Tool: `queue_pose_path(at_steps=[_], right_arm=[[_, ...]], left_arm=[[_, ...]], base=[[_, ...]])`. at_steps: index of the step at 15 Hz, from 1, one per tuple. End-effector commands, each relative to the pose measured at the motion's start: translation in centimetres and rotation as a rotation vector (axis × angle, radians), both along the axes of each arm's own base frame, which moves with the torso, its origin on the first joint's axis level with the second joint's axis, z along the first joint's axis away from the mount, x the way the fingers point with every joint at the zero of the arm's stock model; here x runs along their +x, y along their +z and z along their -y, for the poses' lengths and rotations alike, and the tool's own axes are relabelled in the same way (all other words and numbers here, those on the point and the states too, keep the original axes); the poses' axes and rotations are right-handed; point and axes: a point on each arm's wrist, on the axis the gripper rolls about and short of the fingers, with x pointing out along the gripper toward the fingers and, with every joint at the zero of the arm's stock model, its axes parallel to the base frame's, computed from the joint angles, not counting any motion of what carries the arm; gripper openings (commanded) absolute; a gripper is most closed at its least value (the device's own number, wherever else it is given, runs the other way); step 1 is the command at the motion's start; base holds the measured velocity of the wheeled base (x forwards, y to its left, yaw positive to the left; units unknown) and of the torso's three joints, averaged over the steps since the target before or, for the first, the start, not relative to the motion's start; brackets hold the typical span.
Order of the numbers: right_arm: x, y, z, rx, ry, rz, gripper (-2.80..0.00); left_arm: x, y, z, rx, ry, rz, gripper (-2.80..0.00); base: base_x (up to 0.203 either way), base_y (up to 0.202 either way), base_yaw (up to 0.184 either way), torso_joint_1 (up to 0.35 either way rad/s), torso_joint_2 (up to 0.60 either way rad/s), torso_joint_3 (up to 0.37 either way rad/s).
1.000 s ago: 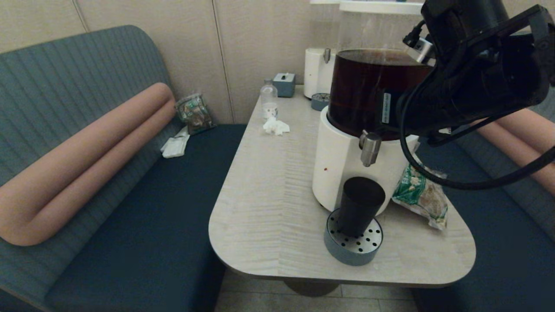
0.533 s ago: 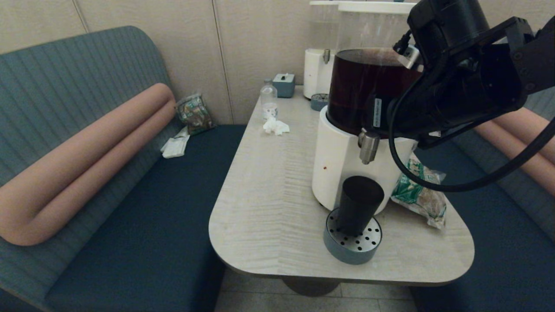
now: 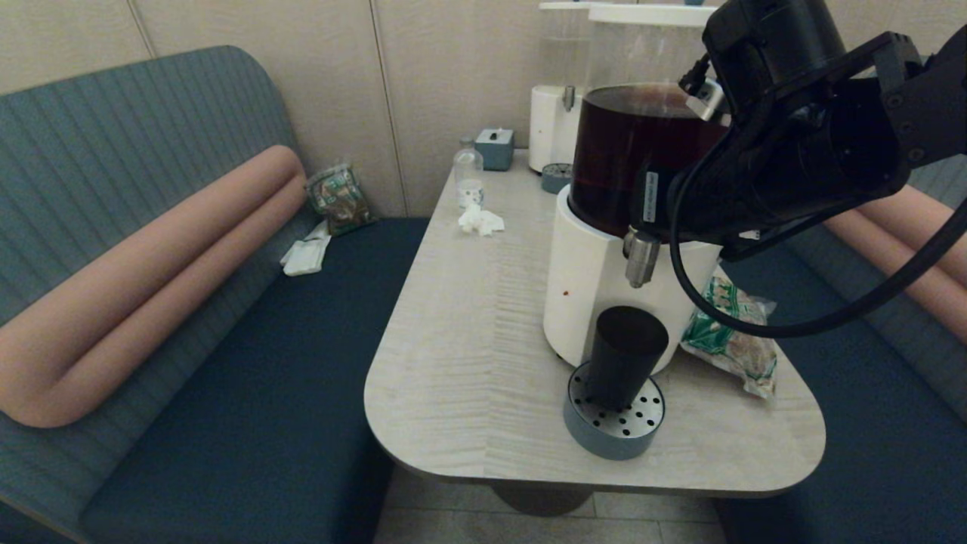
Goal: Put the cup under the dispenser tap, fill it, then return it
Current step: Turn on the faucet
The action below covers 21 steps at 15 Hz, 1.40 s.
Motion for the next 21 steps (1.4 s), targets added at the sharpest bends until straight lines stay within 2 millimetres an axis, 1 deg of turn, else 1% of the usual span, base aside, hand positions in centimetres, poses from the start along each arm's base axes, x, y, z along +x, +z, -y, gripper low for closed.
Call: queue_pose_path(at_steps=[1,12,15,21], right_arm=[[-0.04,-0.27,-0.29,-0.003,0.007,-0.013,-2.8],[-0.13,-0.43,-0.58,0.025,0.063,-0.037,-2.8],[0.2,-0.9,-0.66,0.023,0.064,-0.053,-2.8],[0.34,-0.91,-0.74,0.041,0.084,-0.054,-2.8]], left_arm=[[0.01,0.02,0.0,0.0,0.0,-0.001,-2.8],[0.01,0.02,0.0,0.0,0.0,-0.001,-2.8],[0.01,0.01,0.0,0.0,0.0,-0.001,-2.8],[0.01,0.02,0.0,0.0,0.0,-0.001,-2.8]], base=[[0.0,0.0,0.0,0.0,0.0,0.0],[0.0,0.0,0.0,0.0,0.0,0.0],[0.0,0.0,0.0,0.0,0.0,0.0],[0.0,0.0,0.0,0.0,0.0,0.0]])
